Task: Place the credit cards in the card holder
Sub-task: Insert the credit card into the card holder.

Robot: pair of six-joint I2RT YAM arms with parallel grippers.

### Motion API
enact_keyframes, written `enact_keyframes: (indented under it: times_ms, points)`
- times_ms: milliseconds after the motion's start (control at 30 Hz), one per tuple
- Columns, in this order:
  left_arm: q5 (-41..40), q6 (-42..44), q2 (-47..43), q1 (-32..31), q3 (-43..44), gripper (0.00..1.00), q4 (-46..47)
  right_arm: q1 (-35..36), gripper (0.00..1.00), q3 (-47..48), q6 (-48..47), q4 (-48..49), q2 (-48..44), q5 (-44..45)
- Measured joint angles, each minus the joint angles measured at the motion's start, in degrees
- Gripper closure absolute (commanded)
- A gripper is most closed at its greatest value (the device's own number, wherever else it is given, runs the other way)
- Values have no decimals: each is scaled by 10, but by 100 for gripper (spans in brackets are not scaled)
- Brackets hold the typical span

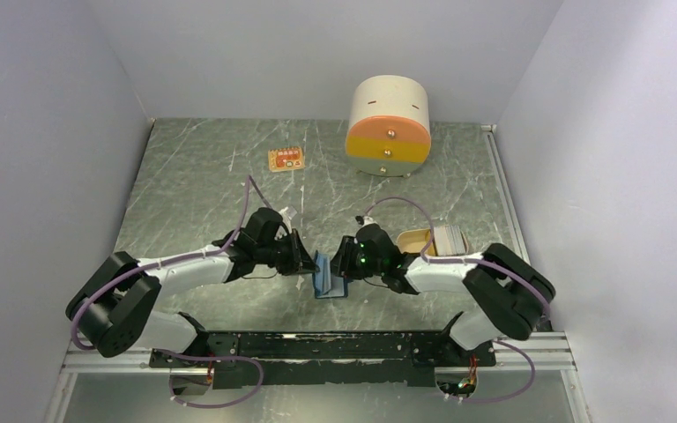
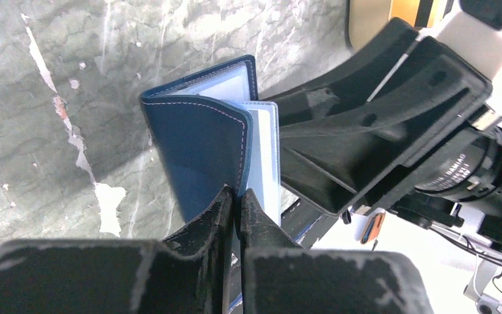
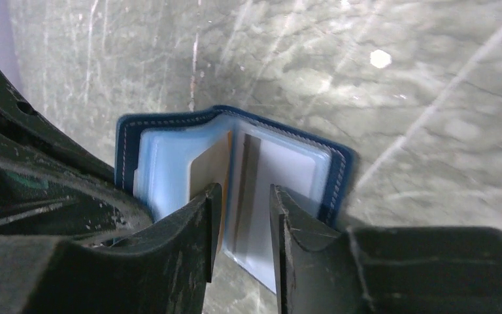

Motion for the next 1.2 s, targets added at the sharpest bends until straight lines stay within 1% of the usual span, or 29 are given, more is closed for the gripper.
enact_keyframes:
  times_ms: [167,267,467,667,767,867,1033,1100,1200]
  points:
    - [-18,0,0,-1,8,89,-18,0,59,9,-25,-102,-74,44]
    - [-25,-1,-3,-1,9,88,-24,0,58,14,-33,-136,-110,60]
    - [-28,-4,-3,-1,9,86,-27,0,57,35,-40,-173,-134,77]
    - [-27,-4,-12,6,3,86,-22,0,61,41,-42,-184,-146,75]
    - [-10,-4,-17,17,-19,86,11,0,63,38,-40,-167,-143,64]
    - [7,-3,-17,26,-34,85,28,0,63,38,-36,-137,-119,47]
    - [3,11,-17,33,-32,71,14,0,62,39,-42,-120,-61,40]
    - [0,15,-17,36,-32,69,2,0,62,48,-53,-132,-33,41]
    - [-1,16,-19,41,-34,68,-5,0,62,72,-66,-138,-4,42]
